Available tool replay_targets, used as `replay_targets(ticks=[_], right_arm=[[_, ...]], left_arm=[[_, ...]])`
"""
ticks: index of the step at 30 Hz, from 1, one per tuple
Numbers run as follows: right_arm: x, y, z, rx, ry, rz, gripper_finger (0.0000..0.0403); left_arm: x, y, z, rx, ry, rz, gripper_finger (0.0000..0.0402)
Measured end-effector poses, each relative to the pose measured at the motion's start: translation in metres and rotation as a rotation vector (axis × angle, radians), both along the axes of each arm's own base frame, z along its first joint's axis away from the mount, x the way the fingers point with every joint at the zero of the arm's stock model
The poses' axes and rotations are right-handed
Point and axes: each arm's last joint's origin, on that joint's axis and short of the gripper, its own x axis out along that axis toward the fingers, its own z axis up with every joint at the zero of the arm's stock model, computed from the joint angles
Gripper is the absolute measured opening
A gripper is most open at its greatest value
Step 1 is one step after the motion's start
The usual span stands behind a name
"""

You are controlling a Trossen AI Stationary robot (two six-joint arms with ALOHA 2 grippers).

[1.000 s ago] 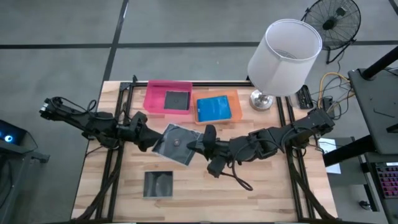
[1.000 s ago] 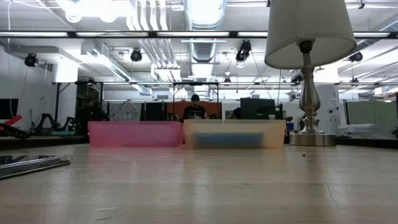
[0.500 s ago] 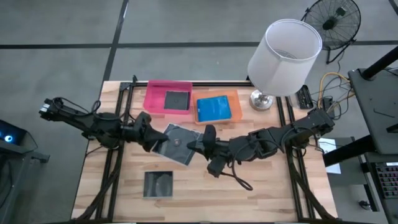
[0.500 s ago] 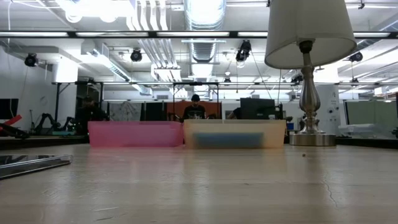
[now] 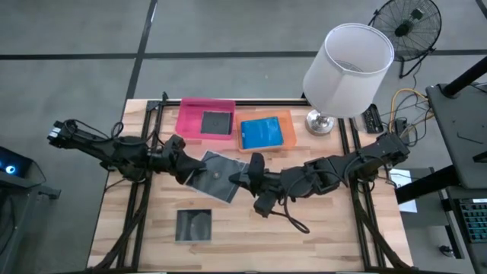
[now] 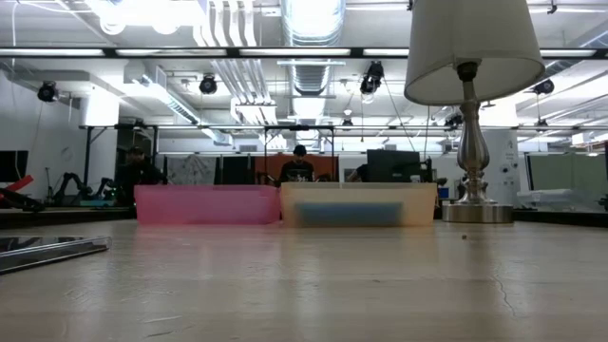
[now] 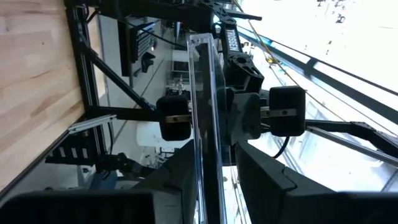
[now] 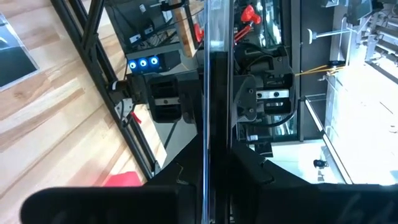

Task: Pick & place jewel cases by type
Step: Put the right black CD case into the pink bin

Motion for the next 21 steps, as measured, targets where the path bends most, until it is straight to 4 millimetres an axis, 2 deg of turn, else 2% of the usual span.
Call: replay_targets(ticks=[6,16,21], right_arm=[[0.0010,-0.0027,0.0000,0.000,0.000,-0.007,0.0040],[0.0019,-0.0050,-0.0001,-0.004,0.002,-0.013,0.0038],[0.0021,-0.0059,0.0001,-0.043,0.005,-0.012,0.0038]], left_arm=[[0.0026,-0.0009,-0.0018,0.010,0.010,0.001,0.0073],[0.0023,-0.0006,-0.0002,0.023,-0.004,0.005,0.0022],[0.0017,0.0003,0.0021,0.058,-0.030,0.017,0.0017]])
